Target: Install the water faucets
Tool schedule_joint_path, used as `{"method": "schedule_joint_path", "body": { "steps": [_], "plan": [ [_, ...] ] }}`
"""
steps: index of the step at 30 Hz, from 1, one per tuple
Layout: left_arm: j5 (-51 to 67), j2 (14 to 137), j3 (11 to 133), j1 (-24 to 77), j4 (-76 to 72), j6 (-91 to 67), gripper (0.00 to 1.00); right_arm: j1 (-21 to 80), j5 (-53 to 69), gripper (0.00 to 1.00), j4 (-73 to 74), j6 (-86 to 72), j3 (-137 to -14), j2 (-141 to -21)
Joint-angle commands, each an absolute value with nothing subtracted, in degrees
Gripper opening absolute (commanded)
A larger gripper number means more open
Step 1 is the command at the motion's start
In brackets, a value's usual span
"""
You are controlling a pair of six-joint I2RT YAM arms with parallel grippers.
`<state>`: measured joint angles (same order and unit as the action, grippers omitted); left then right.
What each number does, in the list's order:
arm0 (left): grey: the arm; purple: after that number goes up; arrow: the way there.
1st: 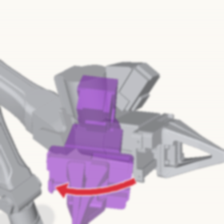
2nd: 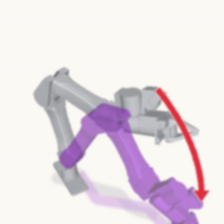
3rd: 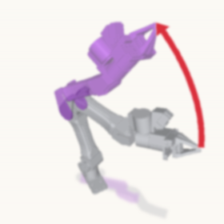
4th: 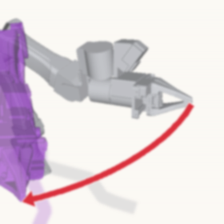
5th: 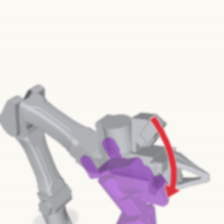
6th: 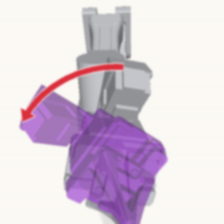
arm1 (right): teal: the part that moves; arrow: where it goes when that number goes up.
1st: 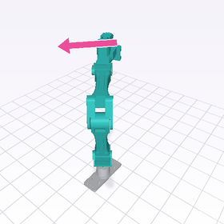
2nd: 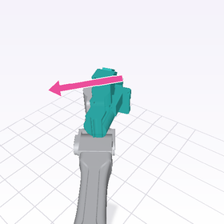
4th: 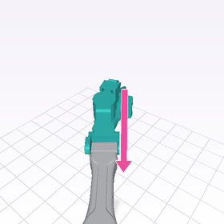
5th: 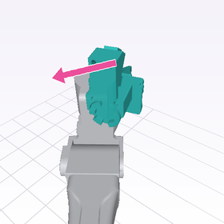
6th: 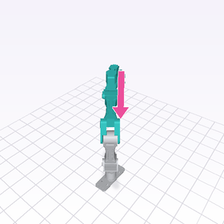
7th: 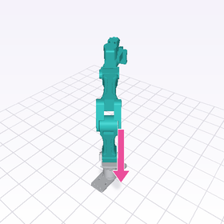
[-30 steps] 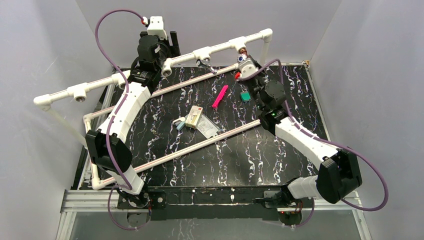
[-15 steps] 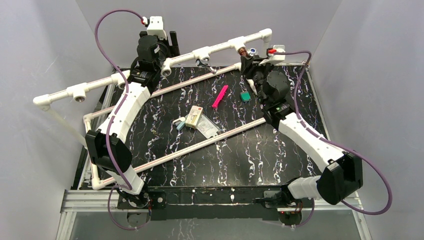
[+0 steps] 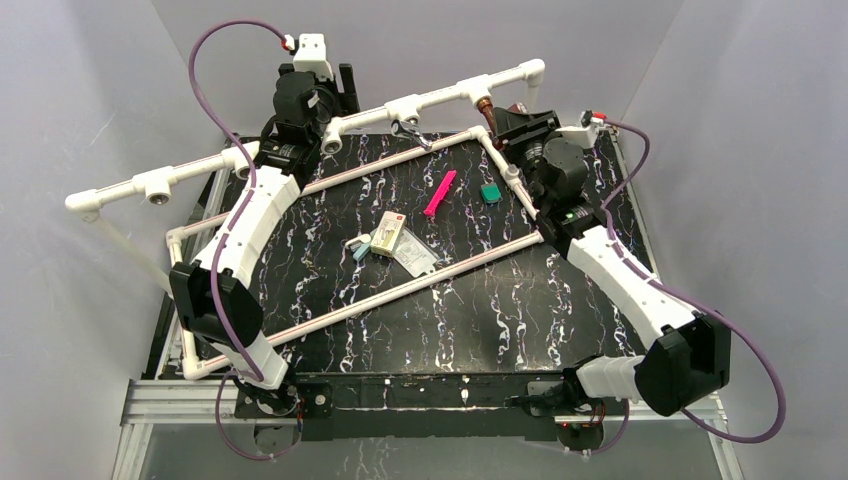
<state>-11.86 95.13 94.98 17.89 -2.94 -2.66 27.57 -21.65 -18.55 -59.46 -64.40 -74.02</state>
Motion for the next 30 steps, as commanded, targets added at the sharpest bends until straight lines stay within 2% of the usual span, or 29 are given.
{"method": "schedule_joint_path", "body": {
  "steps": [1, 10, 21, 23, 26, 30],
  "plan": [
    [-9.76, 96.86, 90.77, 18.9, 9.8, -2.28, 0.75, 28.29, -15.64, 0.01, -18.42, -82.33, -61.6, -73.16],
    [-9.84, 96.68, 90.7, 18.9, 10.02, -2.22, 0.75, 27.05, -9.3, 0.01, -19.88, -98.91, -59.59, -75.75],
    [-9.93, 96.83, 90.52, 18.9, 10.02, -2.21, 0.75, 26.72, -8.08, 0.01, -17.77, -98.93, -59.89, -75.41],
    [-9.84, 96.77, 90.57, 18.9, 10.02, -2.2, 0.75, 26.8, -8.41, 0.08, -18.01, -97.21, -59.96, -74.99],
    [-9.77, 97.07, 90.83, 18.97, 10.15, -2.35, 0.75, 26.81, -8.58, 0.28, -18.44, -95.63, -59.71, -74.4],
    [-9.68, 97.07, 90.7, 18.91, 10.17, -2.37, 0.75, 26.81, -9.05, 0.46, -20.26, -93.93, -58.56, -73.61]
  ]
}}
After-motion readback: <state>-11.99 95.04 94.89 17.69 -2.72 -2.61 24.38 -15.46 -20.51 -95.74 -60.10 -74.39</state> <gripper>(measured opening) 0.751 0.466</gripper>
